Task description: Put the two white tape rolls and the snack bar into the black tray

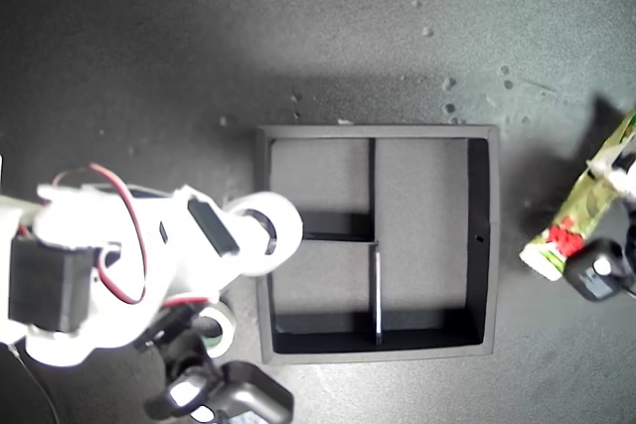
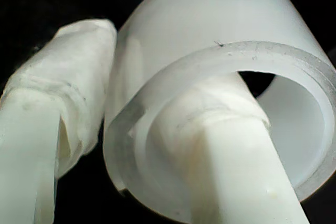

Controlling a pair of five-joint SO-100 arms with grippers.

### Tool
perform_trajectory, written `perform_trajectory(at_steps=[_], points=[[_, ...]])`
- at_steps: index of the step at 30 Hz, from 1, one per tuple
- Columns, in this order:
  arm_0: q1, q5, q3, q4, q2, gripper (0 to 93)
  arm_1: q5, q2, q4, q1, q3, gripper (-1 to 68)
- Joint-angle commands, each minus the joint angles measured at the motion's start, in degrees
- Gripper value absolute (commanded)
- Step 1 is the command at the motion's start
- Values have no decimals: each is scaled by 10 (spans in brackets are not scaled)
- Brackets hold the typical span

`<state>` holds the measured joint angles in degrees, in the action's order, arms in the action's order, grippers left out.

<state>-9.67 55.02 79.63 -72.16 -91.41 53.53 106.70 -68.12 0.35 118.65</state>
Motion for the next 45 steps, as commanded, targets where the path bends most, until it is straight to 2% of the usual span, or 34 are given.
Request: perform_trajectory(at_steps=[1, 3, 9, 13, 18, 27, 31, 32, 34, 37, 41, 45], points=[[1, -8, -29, -7, 1, 1, 96, 3, -44, -13, -92, -2], [4, -11, -33, -10, 5, 1, 69, 3, -54, -19, -110, -3], [11, -29, -82, -24, 51, 1, -212, 2, -50, -21, -150, -4], [23, -35, -126, -30, 105, 1, -375, -1, 13, -6, -182, -4], [40, -49, -178, -35, 167, 1, -485, -27, 129, -10, -218, -4], [43, -58, -441, -183, 351, 2, -504, -96, 230, -31, -260, -4], [39, -47, -778, -329, 538, 2, -504, -157, 232, -47, -313, -4], [39, -49, -809, -332, 558, 1, -504, -178, 229, -51, -331, -4], [40, -41, -789, -330, 555, 6, -504, -218, 214, -54, -369, -4], [39, -27, -753, -330, 545, 98, -504, -242, 214, -55, -379, -4], [33, -11, -708, -330, 523, 166, -503, -244, 223, -50, -364, -4], [31, 2, -661, -330, 478, 182, -503, -254, 228, -47, -363, -2]])
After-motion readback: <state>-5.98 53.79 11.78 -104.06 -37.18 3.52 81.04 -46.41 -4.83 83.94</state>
